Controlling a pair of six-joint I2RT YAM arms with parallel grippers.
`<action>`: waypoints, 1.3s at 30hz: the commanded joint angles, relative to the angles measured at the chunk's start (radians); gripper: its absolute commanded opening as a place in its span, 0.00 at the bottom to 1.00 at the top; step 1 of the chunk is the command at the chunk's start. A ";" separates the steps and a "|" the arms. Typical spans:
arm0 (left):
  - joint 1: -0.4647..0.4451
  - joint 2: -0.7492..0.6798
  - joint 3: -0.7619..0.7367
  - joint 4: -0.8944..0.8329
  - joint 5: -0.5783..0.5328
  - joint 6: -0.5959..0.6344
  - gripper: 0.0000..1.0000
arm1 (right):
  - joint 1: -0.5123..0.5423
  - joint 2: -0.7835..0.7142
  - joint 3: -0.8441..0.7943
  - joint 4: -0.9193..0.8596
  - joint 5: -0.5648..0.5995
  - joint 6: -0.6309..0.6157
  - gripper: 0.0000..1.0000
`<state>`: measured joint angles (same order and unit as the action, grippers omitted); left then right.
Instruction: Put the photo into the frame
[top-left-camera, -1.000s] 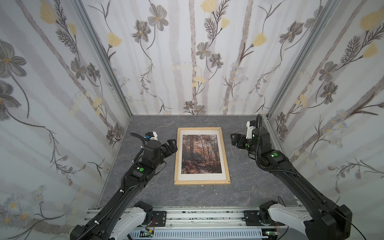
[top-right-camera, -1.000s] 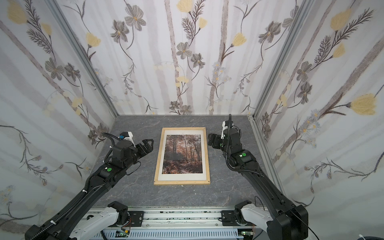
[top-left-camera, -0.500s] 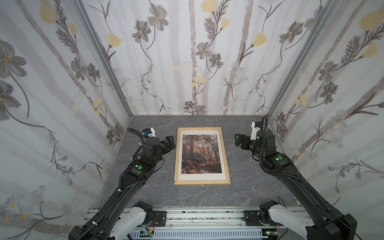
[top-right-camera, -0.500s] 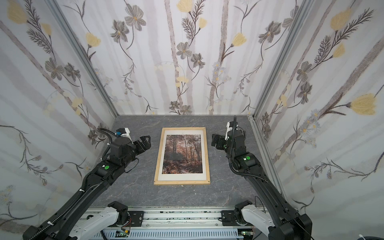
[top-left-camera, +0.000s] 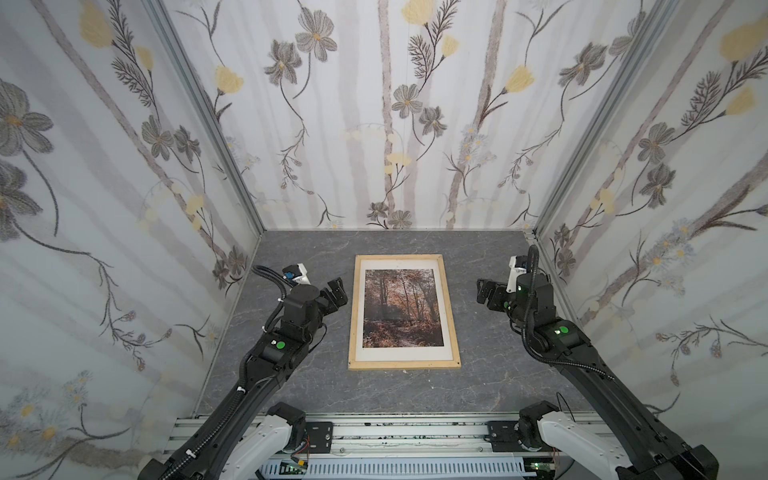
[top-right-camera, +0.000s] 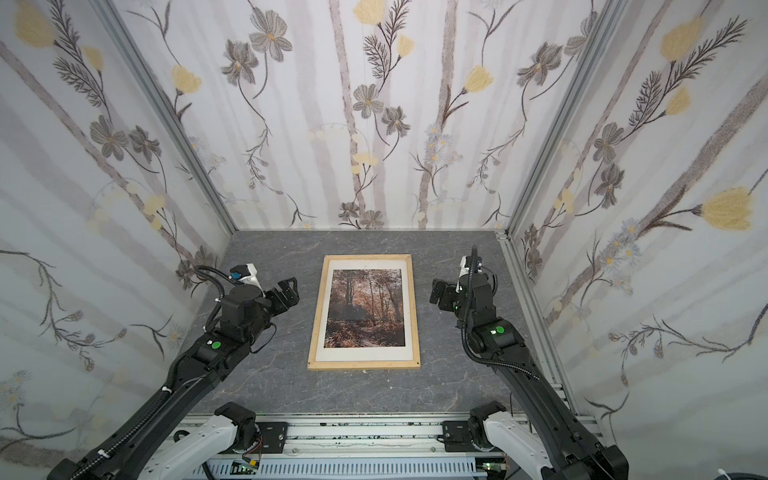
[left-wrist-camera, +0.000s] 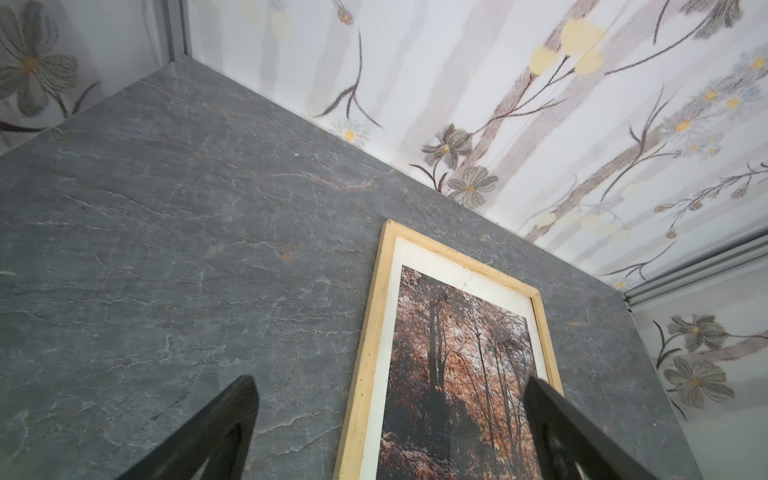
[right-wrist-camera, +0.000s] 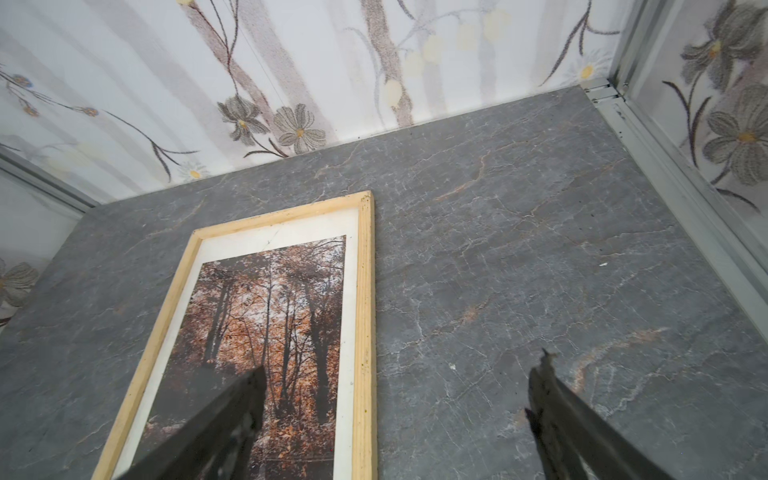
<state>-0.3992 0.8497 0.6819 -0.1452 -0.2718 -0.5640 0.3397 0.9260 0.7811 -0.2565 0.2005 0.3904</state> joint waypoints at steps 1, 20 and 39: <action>0.000 -0.022 -0.029 0.085 -0.130 0.057 1.00 | -0.001 -0.027 -0.020 0.051 0.088 -0.019 0.97; 0.000 0.003 -0.223 0.303 -0.372 0.175 1.00 | -0.002 -0.076 -0.304 0.248 0.301 -0.080 0.96; 0.000 0.061 -0.334 0.363 -0.480 0.213 1.00 | -0.004 -0.160 -0.500 0.353 0.433 -0.152 0.96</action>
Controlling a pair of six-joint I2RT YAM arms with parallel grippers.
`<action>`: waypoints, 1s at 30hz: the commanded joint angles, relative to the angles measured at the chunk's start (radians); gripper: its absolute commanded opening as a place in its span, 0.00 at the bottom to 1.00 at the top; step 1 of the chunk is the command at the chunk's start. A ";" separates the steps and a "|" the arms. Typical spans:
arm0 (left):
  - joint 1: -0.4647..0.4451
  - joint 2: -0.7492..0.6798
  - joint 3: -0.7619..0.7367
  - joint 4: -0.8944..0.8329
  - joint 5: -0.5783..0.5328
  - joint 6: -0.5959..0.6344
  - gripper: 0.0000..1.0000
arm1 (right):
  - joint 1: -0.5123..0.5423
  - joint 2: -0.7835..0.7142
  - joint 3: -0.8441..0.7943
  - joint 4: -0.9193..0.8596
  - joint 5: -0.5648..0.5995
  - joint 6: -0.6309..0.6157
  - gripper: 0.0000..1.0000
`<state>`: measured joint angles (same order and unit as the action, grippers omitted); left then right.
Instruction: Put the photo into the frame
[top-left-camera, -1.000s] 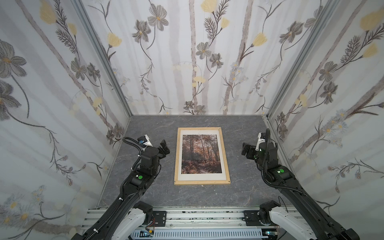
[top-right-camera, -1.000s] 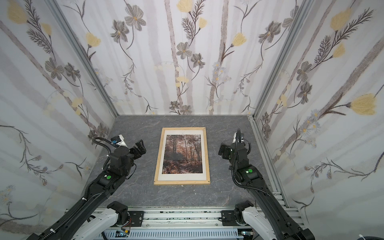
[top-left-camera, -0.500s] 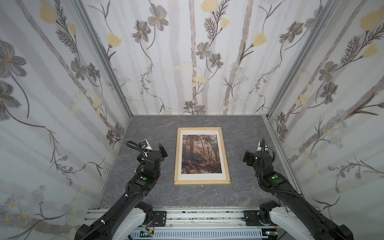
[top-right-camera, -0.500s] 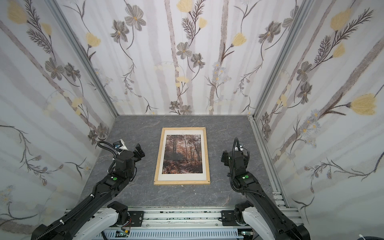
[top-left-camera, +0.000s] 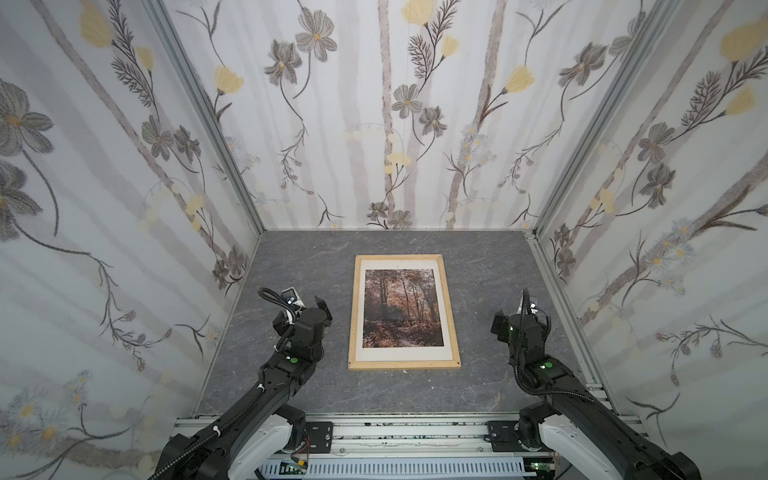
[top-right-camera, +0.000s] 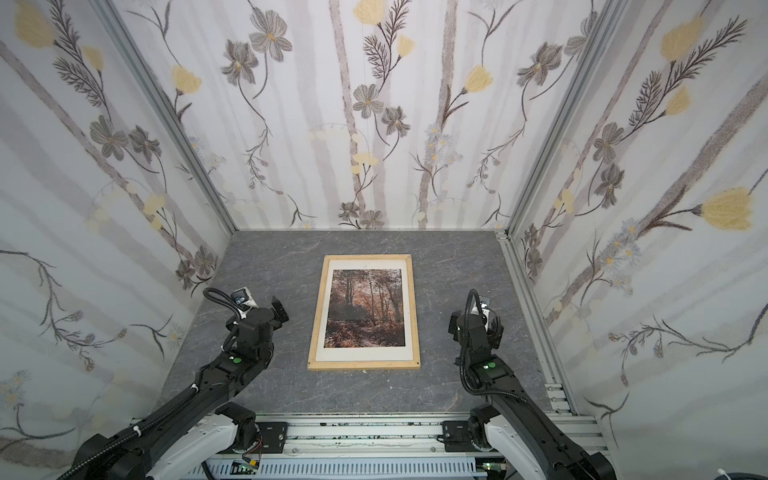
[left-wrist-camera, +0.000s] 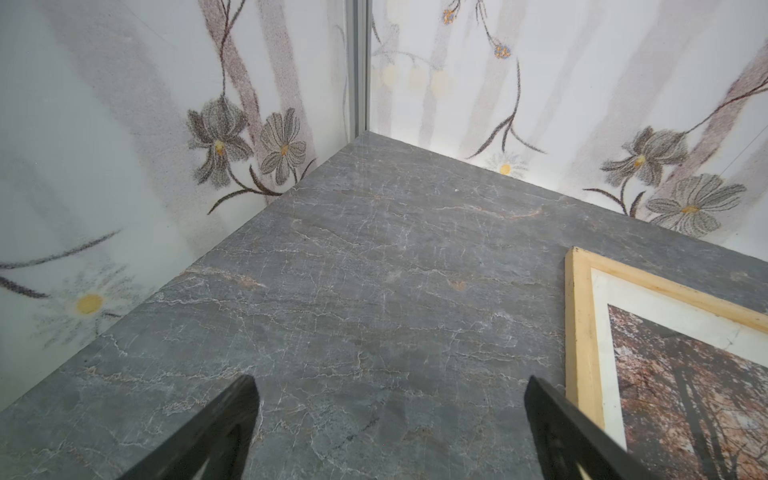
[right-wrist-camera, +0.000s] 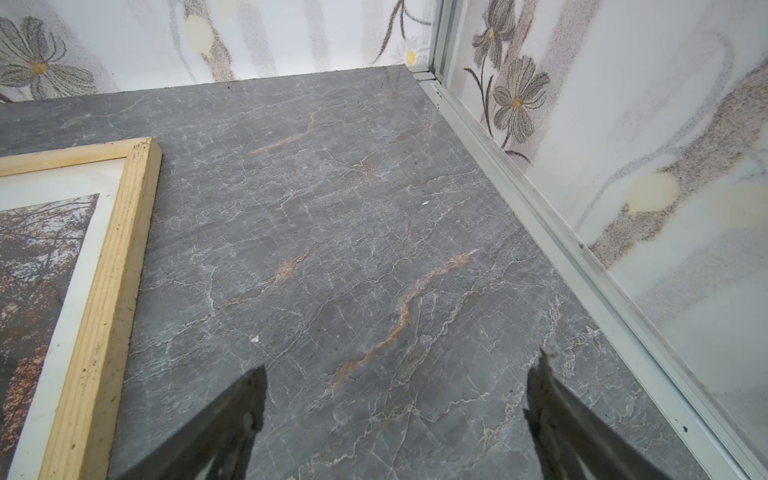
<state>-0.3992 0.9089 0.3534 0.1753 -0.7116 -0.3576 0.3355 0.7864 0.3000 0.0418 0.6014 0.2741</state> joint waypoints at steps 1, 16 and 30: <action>0.000 0.000 -0.007 0.043 -0.039 0.012 1.00 | 0.000 -0.035 -0.032 0.061 0.041 -0.041 0.96; 0.005 -0.023 -0.058 0.060 -0.125 0.076 1.00 | 0.000 -0.186 -0.197 0.146 0.084 -0.036 0.95; 0.004 -0.129 -0.158 0.030 -0.192 0.004 1.00 | 0.000 -0.269 -0.224 0.108 0.153 0.005 0.94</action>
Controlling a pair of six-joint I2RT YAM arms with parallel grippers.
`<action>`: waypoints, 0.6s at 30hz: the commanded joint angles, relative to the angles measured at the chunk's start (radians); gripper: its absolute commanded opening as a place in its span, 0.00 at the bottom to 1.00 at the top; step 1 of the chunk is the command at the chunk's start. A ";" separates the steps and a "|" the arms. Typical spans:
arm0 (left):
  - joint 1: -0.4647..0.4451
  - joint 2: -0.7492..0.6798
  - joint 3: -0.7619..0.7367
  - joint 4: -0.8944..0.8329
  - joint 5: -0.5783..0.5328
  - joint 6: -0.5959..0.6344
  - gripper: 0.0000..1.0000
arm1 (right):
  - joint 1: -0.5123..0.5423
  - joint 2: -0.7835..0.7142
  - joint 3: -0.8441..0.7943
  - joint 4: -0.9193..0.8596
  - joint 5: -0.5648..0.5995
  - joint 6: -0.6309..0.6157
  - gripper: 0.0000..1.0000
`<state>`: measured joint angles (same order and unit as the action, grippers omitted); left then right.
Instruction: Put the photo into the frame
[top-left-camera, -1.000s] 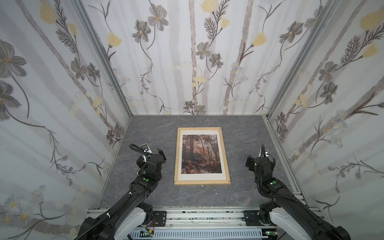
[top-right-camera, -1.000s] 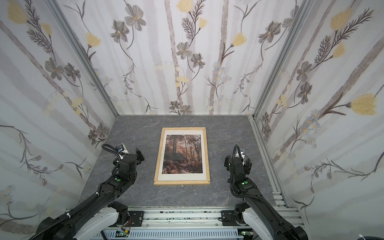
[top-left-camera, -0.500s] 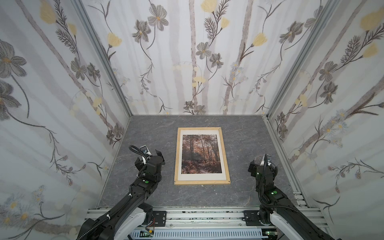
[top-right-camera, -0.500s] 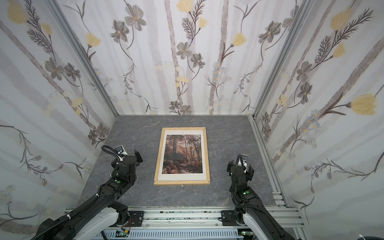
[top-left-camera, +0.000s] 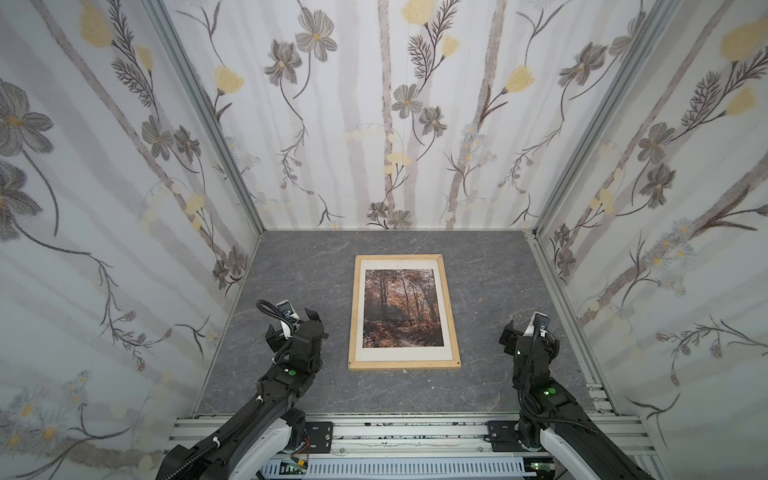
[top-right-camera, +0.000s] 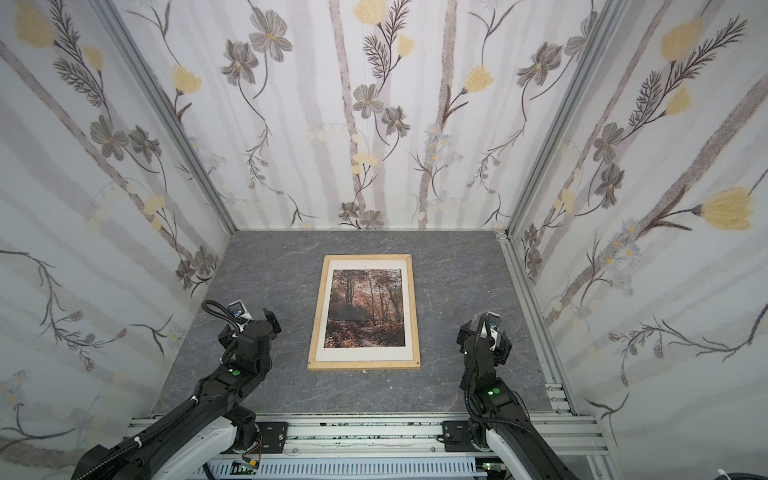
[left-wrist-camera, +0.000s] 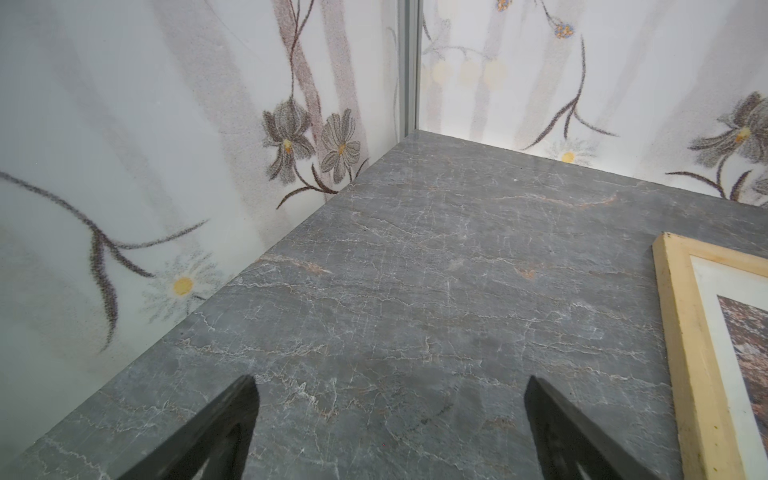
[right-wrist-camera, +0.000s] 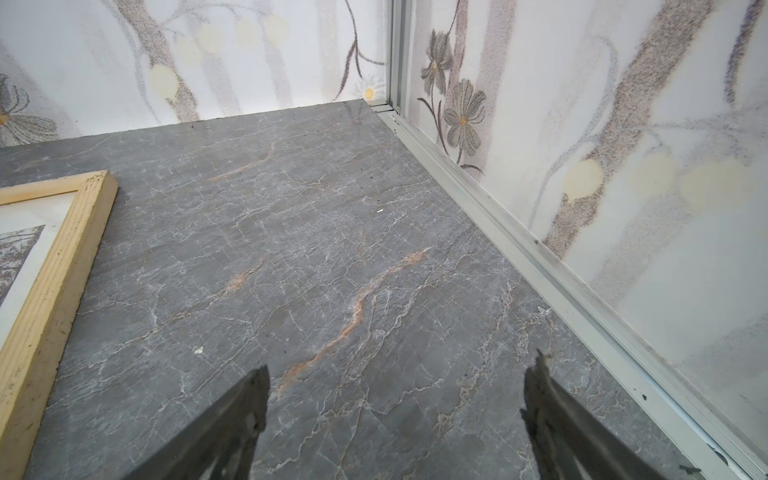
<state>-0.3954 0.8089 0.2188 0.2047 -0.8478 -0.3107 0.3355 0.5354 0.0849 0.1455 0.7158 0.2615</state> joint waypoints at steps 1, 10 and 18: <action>0.000 -0.045 -0.035 -0.002 -0.059 -0.050 1.00 | 0.000 -0.027 -0.011 0.003 0.042 0.018 0.94; -0.012 -0.137 -0.097 0.025 -0.105 -0.069 1.00 | 0.000 -0.043 -0.032 0.042 0.088 0.005 0.95; -0.008 -0.085 -0.093 0.056 -0.141 -0.084 1.00 | -0.002 0.037 -0.023 0.104 0.113 -0.002 0.96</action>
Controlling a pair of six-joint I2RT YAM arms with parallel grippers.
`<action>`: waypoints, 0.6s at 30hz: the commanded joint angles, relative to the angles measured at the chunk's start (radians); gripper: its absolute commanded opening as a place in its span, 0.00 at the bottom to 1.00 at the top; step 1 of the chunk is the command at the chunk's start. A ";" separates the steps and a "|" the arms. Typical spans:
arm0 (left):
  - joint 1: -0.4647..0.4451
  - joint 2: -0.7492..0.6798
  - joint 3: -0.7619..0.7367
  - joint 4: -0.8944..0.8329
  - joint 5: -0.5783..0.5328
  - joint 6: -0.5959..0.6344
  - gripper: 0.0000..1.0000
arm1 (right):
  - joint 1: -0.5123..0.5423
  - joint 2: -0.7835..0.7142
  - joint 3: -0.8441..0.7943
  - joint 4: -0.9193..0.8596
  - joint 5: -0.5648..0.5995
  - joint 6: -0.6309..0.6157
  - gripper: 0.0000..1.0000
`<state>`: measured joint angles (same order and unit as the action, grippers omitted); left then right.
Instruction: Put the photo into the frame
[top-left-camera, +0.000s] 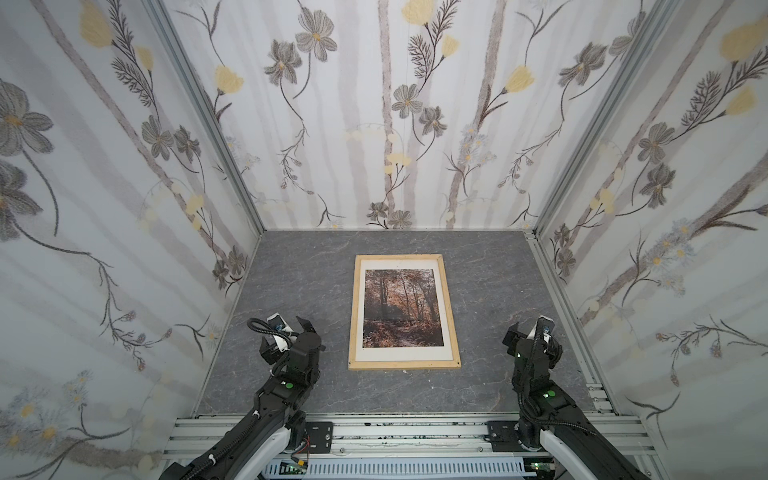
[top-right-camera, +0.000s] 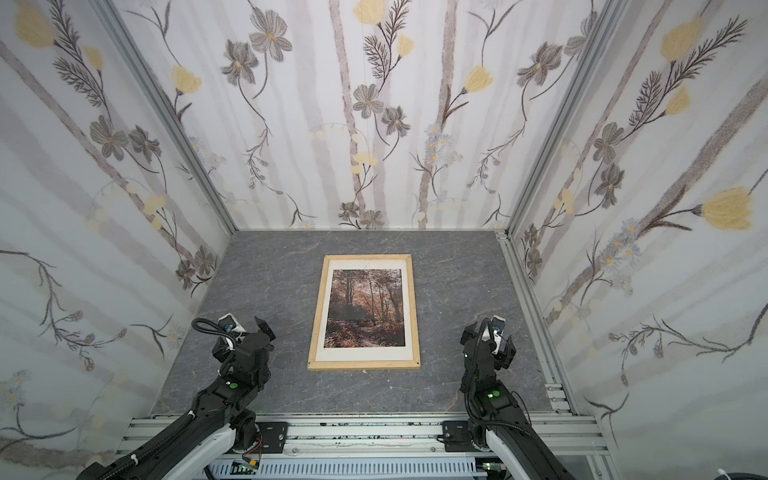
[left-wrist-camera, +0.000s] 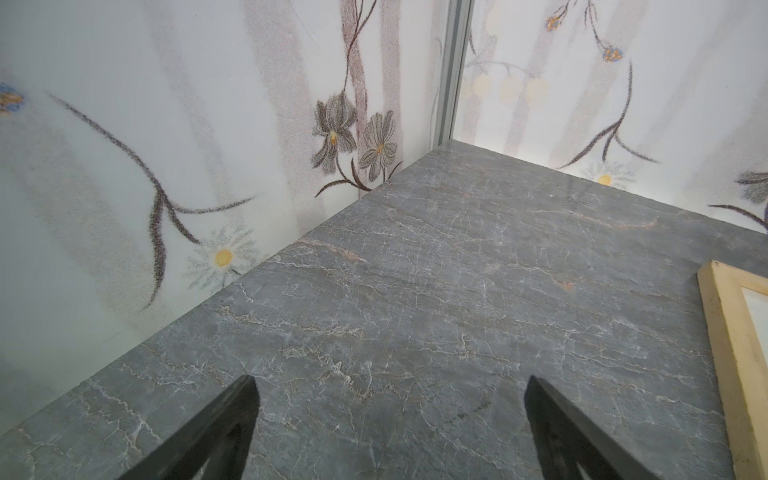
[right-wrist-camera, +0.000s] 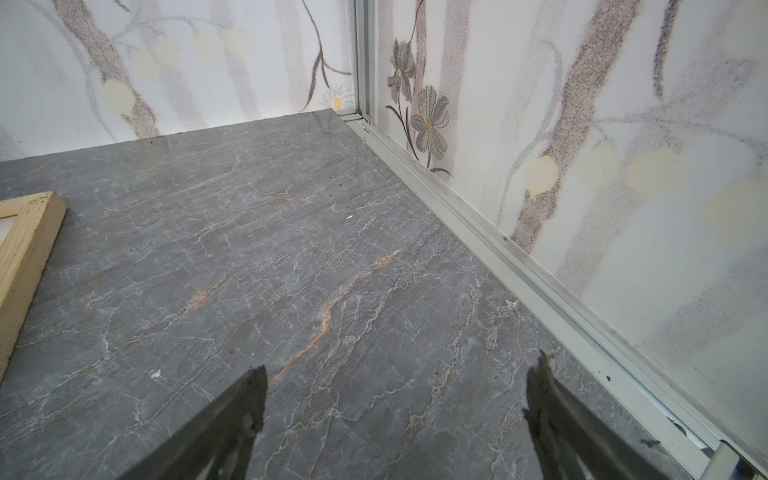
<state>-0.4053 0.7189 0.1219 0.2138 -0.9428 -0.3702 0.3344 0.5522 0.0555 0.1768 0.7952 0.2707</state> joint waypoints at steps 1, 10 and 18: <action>0.006 0.005 0.002 0.055 -0.045 -0.022 1.00 | -0.001 0.027 0.006 0.085 0.031 -0.016 0.96; 0.034 0.019 -0.008 0.118 -0.041 -0.010 1.00 | -0.024 0.107 0.001 0.214 0.006 -0.060 0.97; 0.057 0.068 -0.007 0.192 -0.015 0.013 1.00 | -0.046 0.204 0.020 0.287 -0.016 -0.066 0.96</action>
<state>-0.3538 0.7738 0.1108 0.3428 -0.9485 -0.3656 0.2920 0.7395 0.0628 0.3943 0.7815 0.2157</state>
